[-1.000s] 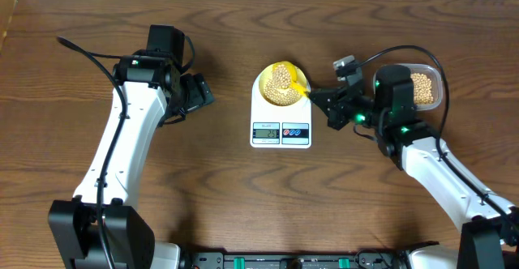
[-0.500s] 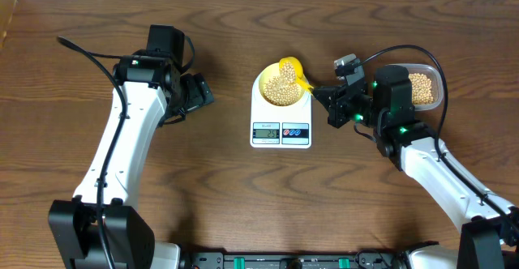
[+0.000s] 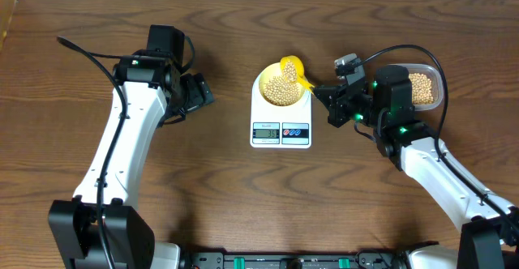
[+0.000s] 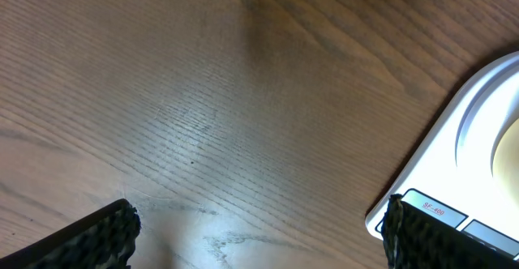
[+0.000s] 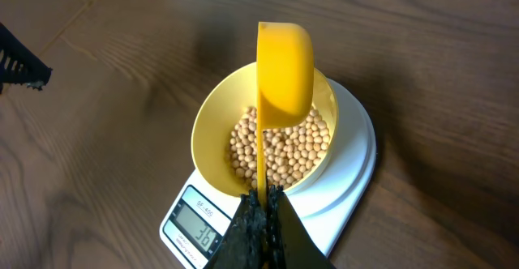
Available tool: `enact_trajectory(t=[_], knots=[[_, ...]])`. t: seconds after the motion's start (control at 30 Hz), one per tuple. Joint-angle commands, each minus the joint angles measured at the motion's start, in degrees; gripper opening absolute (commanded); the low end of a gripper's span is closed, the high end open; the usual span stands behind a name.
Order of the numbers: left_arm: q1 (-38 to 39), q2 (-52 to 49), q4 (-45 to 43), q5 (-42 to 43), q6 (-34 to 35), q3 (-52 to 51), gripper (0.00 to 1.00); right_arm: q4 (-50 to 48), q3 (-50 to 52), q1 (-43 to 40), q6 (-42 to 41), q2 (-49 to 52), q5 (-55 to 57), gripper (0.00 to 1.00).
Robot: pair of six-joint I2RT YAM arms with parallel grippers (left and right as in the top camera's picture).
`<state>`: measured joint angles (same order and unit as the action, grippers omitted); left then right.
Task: Scoop item into bowl and weigh 50g on scale
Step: 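Hold the scoop above the bowl while the scale reading settles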
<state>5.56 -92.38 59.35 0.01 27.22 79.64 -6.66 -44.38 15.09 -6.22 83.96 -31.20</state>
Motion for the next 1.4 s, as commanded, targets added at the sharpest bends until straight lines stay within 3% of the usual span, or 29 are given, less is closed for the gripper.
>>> enact_trajectory(t=[0.0,0.53,1.37], knots=[[-0.2,-0.11,0.13,-0.7,0.52,0.42,0.98,-0.2,-0.28,0.35,1.16,-0.04,0.22,0.01],[-0.2,-0.11,0.13,-0.7,0.52,0.42,0.98,-0.42,-0.28,0.35,1.46,-0.07,-0.46,0.01],[-0.2,-0.11,0.13,-0.7,0.52,0.42,0.98,1.11,-0.28,0.39,13.64,-0.07,-0.44,0.01]])
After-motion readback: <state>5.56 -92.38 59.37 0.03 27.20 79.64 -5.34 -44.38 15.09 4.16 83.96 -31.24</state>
